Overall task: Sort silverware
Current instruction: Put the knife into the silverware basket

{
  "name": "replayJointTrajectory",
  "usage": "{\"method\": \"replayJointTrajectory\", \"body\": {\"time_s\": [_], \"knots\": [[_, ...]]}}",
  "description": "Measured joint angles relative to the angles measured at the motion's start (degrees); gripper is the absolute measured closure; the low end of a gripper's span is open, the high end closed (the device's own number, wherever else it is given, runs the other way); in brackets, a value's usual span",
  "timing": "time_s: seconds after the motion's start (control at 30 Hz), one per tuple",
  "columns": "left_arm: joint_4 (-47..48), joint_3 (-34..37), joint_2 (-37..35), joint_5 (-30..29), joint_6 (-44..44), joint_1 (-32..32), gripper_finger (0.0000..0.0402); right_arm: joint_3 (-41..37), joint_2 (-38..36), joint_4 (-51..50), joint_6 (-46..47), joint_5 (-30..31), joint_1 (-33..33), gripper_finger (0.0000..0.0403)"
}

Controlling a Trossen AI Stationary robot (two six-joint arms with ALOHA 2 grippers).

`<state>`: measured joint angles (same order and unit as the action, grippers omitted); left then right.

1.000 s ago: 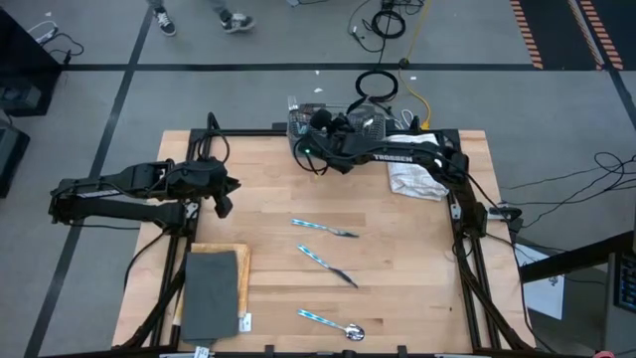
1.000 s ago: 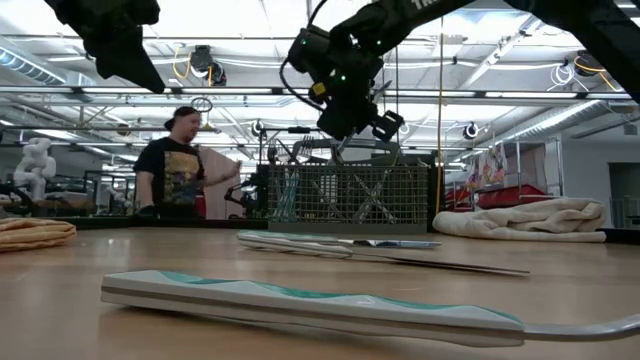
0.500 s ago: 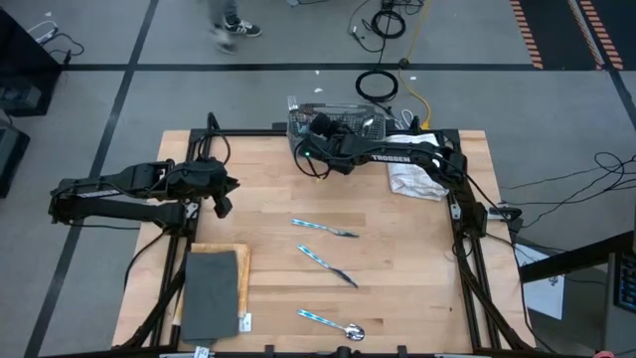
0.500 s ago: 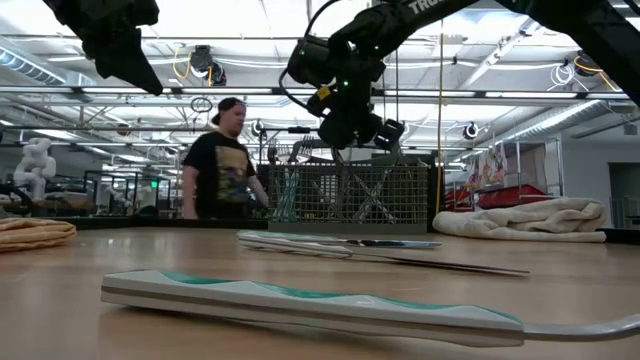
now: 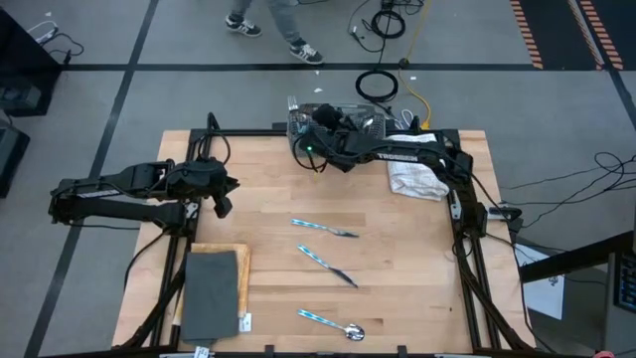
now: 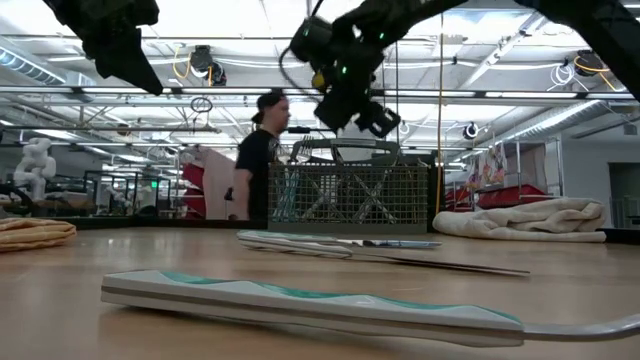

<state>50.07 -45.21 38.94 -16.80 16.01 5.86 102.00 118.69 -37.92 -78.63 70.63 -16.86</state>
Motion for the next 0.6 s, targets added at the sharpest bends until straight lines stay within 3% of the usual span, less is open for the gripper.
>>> {"method": "replayJointTrajectory", "body": {"time_s": [0.23,0.4,0.5,0.6], "knots": [[0.0,0.0,0.0,-0.1,0.0,0.0,0.0338,0.0,-7.2,-0.3,7.1,3.3,0.9,0.0245],[-0.6,0.0,0.0,-0.1,0.1,0.0,0.0338,0.1,-15.7,-2.2,24.6,6.0,4.2,0.0245],[-2.3,0.0,0.0,-0.1,0.1,0.0,0.0338,0.1,-20.0,-8.2,41.1,0.9,9.3,0.0245],[-4.1,0.0,0.0,0.0,0.2,0.0,0.0338,0.1,-23.8,-15.8,61.6,-11.9,14.6,0.0245]]}}
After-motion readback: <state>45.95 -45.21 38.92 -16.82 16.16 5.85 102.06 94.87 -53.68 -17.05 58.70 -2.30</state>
